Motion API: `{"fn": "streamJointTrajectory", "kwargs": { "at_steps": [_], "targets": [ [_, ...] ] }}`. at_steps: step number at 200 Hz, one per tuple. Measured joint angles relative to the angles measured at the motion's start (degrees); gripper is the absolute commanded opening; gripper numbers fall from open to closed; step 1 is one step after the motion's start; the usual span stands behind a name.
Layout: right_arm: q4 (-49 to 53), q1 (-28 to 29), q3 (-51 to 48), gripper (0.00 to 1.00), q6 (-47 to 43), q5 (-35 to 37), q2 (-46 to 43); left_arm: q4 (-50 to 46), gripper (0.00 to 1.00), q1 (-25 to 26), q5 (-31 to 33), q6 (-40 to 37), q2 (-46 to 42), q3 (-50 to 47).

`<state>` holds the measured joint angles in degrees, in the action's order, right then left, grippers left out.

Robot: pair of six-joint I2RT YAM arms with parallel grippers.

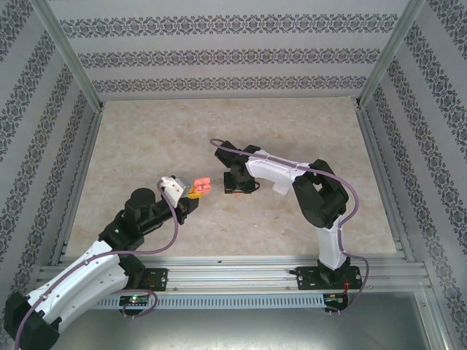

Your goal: Insert the wireless bluetooth earbuds into the charging case

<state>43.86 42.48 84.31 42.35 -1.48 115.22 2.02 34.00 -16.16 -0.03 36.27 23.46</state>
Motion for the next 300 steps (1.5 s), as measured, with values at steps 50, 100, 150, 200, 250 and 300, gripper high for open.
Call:
{"fn": "streamJointTrajectory", "kwargs": {
  "at_steps": [50,100,150,200,250,300],
  "targets": [
    [-0.4,-0.4,0.0,0.38,0.0,0.1,1.2,0.1,0.00,0.0,-0.1,0.0,0.2,0.0],
    [-0.6,-0.4,0.0,0.31,-0.3,0.2,2.9,0.1,0.00,0.0,-0.3,0.0,1.0,0.0],
    [-0.2,-0.7,0.3,0.26,-0.7,0.6,3.3,0.2,0.00,0.0,-0.6,0.0,1.2,0.0],
    [0.0,-0.7,0.3,0.24,-2.3,0.6,3.3,0.2,0.00,0.0,-1.0,0.0,1.6,0.0],
    [0.2,-0.7,0.3,0.24,-5.3,2.7,2.6,0.2,0.00,0.0,-1.5,0.0,1.6,0.0],
    [0.7,0.6,-1.3,0.24,-8.3,9.4,-7.2,1.7,0.00,0.0,-3.5,0.1,2.4,0.0]
  ]
}}
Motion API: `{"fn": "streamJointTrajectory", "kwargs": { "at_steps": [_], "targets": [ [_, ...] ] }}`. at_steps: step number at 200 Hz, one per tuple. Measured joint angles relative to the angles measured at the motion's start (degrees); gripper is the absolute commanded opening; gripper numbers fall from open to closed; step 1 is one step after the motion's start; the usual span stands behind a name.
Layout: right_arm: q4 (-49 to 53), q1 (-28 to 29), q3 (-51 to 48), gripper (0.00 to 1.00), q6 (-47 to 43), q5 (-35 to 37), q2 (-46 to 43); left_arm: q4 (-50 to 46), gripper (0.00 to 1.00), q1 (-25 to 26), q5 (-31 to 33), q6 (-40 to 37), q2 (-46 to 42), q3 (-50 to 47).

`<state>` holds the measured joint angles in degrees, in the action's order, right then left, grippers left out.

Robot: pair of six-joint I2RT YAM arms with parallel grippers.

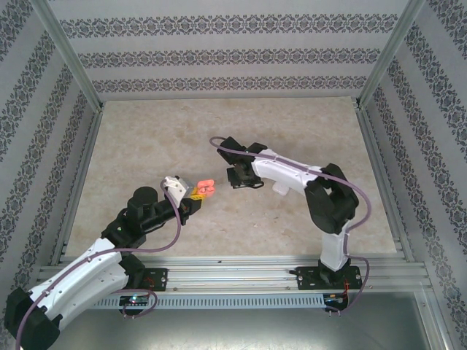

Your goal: Insert the wireless bluetooth earbuds into the charging case

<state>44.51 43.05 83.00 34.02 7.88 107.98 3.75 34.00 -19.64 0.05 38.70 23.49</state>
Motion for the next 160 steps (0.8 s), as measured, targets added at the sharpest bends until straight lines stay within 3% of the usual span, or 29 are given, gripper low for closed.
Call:
{"fn": "streamJointTrajectory", "kwargs": {
  "at_steps": [64,119,160],
  "targets": [
    [-6.1,3.3,-7.1,0.25,-4.3,5.4,-19.0,3.9,0.00,0.0,-4.5,2.2,4.3,1.0],
    [-18.9,5.5,-16.0,0.24,-9.0,4.3,-34.3,9.7,0.00,0.0,-8.5,5.9,8.1,3.5],
    [-26.2,6.4,-20.4,0.24,-11.6,1.8,-39.7,12.2,0.00,0.0,-9.6,8.4,9.8,4.9]
  ]
}}
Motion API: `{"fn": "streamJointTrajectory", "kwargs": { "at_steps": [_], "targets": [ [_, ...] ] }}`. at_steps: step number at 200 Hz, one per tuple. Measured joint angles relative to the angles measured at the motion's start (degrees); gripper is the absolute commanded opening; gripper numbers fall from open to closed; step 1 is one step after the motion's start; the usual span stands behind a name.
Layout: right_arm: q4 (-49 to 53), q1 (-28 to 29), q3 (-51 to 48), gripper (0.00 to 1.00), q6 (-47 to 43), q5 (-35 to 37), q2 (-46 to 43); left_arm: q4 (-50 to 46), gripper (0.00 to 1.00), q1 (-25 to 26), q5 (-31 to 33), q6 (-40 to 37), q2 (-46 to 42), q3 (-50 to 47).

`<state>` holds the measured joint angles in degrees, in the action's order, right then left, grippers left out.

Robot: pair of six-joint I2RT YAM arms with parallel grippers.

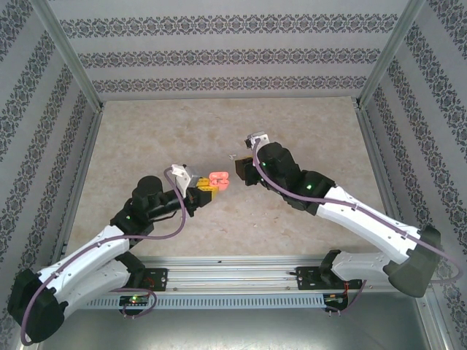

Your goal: Insert the wireless bluetooth earbuds into the charging case

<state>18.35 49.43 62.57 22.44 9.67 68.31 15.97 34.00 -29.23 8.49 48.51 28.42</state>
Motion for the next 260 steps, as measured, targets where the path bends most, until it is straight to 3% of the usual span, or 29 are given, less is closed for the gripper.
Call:
{"fn": "streamJointTrajectory", "kwargs": {
  "at_steps": [94,260],
  "targets": [
    [-5.4,2.6,-1.6,0.24,-3.4,-4.6,-0.6,2.6,0.00,0.0,-0.5,4.3,0.7,2.0],
    [-4.6,4.1,-1.6,0.24,-4.5,-4.9,0.0,2.9,0.00,0.0,0.0,5.6,1.7,2.6]
  ]
}}
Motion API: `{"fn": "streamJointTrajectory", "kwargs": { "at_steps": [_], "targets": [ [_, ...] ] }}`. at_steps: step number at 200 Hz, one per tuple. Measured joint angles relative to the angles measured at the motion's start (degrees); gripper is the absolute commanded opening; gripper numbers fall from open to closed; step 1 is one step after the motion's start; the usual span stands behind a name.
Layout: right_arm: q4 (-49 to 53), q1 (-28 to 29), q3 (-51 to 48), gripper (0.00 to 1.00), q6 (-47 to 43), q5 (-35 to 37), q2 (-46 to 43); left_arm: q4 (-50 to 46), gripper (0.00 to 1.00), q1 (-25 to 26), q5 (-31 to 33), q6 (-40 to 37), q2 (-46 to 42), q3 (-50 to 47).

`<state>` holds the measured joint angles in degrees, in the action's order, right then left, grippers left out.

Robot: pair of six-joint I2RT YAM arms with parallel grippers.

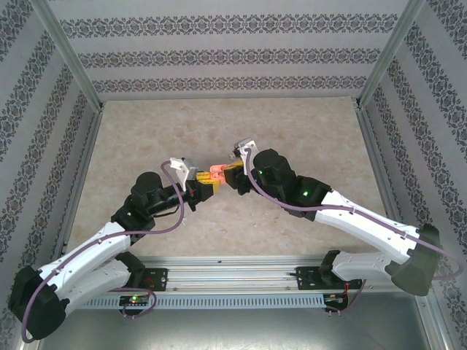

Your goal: Insert the wireless bluetooth earbuds into the charging case

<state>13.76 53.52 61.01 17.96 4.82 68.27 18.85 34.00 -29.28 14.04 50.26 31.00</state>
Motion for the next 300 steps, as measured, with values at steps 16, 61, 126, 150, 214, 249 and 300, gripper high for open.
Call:
{"fn": "streamJointTrajectory", "kwargs": {
  "at_steps": [16,61,126,150,214,249,300],
  "targets": [
    [0.0,0.0,0.0,0.24,0.0,0.0,0.0,0.0,0.00,0.0,0.2,0.0,0.2,0.2],
    [1.5,0.0,1.0,0.26,0.1,-0.3,0.6,0.0,0.00,0.0,0.4,0.2,0.7,0.3],
    [9.4,0.0,8.7,0.31,4.2,-1.6,6.1,0.0,0.00,-0.3,1.2,0.5,1.6,0.3],
    [14.0,-0.1,13.0,0.35,6.6,-1.9,9.0,0.0,0.00,-0.5,1.5,0.7,1.6,0.3],
    [20.3,-0.1,16.8,0.42,12.3,-1.5,10.4,0.0,0.00,-0.6,1.2,1.0,1.6,0.3],
    [21.6,-0.2,17.5,0.48,13.8,-1.3,10.4,0.0,0.00,-0.6,0.8,1.0,1.5,0.3],
    [22.0,-1.2,18.6,0.53,14.3,-4.9,8.7,2.4,0.00,-0.6,0.5,1.0,1.2,0.3]
  ]
}}
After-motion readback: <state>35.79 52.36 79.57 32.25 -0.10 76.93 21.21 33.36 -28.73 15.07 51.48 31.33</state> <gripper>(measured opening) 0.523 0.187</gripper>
